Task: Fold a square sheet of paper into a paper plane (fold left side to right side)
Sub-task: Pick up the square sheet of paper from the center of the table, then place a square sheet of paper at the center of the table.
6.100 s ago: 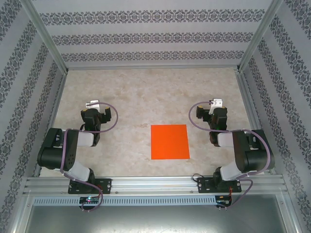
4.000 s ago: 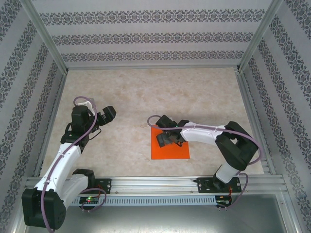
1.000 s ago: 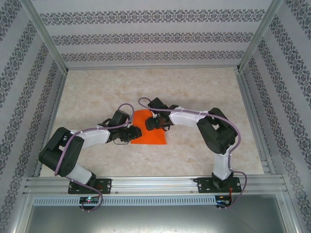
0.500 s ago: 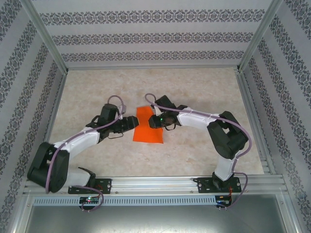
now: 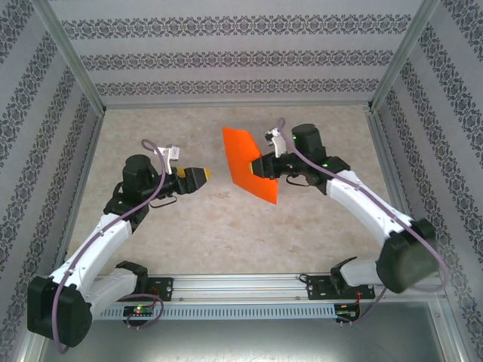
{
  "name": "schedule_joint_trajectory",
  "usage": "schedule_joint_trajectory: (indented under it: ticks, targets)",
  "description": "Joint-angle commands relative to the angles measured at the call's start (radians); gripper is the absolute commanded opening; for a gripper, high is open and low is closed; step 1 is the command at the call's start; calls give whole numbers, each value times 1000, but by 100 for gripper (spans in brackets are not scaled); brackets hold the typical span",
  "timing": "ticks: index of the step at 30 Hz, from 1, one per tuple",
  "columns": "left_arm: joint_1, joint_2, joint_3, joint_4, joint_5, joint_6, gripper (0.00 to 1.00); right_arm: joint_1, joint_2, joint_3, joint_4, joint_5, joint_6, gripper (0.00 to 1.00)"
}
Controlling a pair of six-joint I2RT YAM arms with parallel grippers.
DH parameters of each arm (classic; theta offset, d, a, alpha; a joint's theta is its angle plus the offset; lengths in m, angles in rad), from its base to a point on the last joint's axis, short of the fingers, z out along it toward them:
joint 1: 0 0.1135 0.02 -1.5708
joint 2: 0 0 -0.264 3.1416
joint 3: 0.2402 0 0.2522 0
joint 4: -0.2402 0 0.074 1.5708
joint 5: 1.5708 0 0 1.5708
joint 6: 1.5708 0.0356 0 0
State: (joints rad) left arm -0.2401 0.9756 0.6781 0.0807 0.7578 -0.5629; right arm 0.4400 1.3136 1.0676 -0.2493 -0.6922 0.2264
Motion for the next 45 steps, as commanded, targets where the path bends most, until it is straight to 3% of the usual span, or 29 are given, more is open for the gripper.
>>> schedule_joint_trajectory:
  ticks: [1, 8, 15, 18, 20, 24, 27, 32, 38, 43, 45]
  targets:
    - [6, -31, 61, 107, 131, 69, 92, -1, -82, 53, -63, -142, -74, 29]
    - [-3, -23, 85, 244, 247, 33, 93, 24, -166, 125, -92, -226, -47, 29]
    - [-61, -24, 88, 309, 293, 20, 93, 100, -166, 154, -96, -248, -30, 29]
    - [-85, -19, 96, 298, 293, 34, 88, 115, -165, 148, -82, -252, -30, 30]
    - [-94, -17, 96, 303, 295, 34, 71, 115, -166, 139, -75, -228, -27, 31]
    - [-96, -19, 86, 291, 267, 35, 20, 85, -176, 111, -80, -148, -26, 39]
    - [-97, -9, 74, 264, 235, 45, 1, 52, -190, 77, -90, -33, -17, 48]
    - [-96, 71, 87, 93, 123, 70, 0, 20, -201, 28, -159, 288, -30, 78]
    - [-97, 271, 100, 50, 51, 41, 0, -16, -174, -45, -175, 537, 15, 98]
    - [-97, 469, 156, -39, 3, 93, 0, -25, -126, -106, -152, 597, 59, 98]
    - [-97, 558, 192, -89, -9, 126, 0, -24, -92, -130, -122, 560, 81, 84]
